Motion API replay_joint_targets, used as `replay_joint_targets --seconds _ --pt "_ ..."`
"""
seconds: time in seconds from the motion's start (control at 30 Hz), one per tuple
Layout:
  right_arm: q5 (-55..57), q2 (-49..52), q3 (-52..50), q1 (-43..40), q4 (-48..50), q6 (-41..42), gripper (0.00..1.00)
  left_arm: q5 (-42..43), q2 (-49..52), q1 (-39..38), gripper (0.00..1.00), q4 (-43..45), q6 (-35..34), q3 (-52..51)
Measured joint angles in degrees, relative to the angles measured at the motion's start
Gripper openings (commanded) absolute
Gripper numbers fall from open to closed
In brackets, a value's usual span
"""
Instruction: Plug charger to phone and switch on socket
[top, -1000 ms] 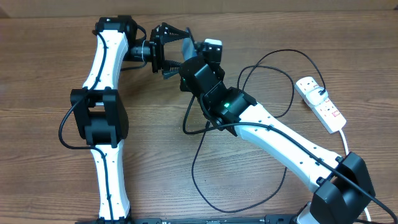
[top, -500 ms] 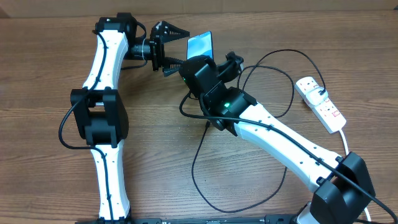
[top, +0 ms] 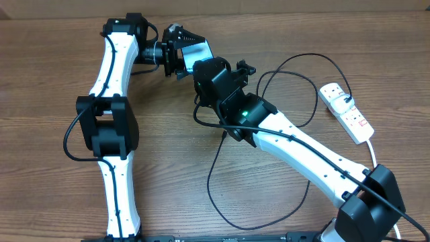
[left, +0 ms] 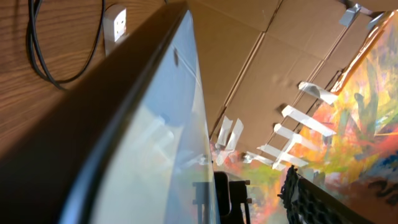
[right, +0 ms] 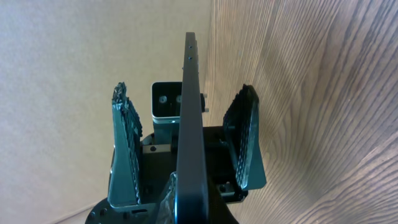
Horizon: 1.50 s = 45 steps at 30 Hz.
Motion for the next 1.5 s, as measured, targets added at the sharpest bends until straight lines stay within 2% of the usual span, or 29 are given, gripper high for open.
replay_joint_targets --seconds 0.17,0.43,0.7,0.73,1.0,1.1,1.2,1.5 --pt "4.6 0.0 0.0 0.0 -2.2 0.3 0.04 0.0 0.0 0.0 0.7 0.5 -2.2 0.0" --pt "7.9 0.0 0.0 0.0 -2.6 0.4 0.04 0.0 0.0 0.0 0.5 1.0 -4.3 0.0" --pt "8.5 0.0 0.0 0.0 -2.7 0.5 0.04 0.0 0.0 0.0 0.42 1.0 -6.1 0.0" --pt "8.4 0.0 0.0 0.0 -2.7 0.5 0.04 0.0 0.0 0.0 0.38 1.1 -6.1 0.0" --pt "5.9 0.0 0.0 0.0 -2.8 0.4 0.04 0.0 0.0 0.0 0.4 1.1 -6.8 0.0" --pt "5.7 0.0 0.0 0.0 -2.8 0.4 0.04 0.0 0.0 0.0 0.38 1.0 -7.4 0.0" --pt "5.4 0.0 0.0 0.0 -2.8 0.4 0.04 0.0 0.0 0.0 0.32 1.0 -7.6 0.0" --pt "3.3 0.0 0.0 0.0 -2.8 0.4 0.04 0.0 0.0 0.0 0.29 1.0 -8.9 0.0"
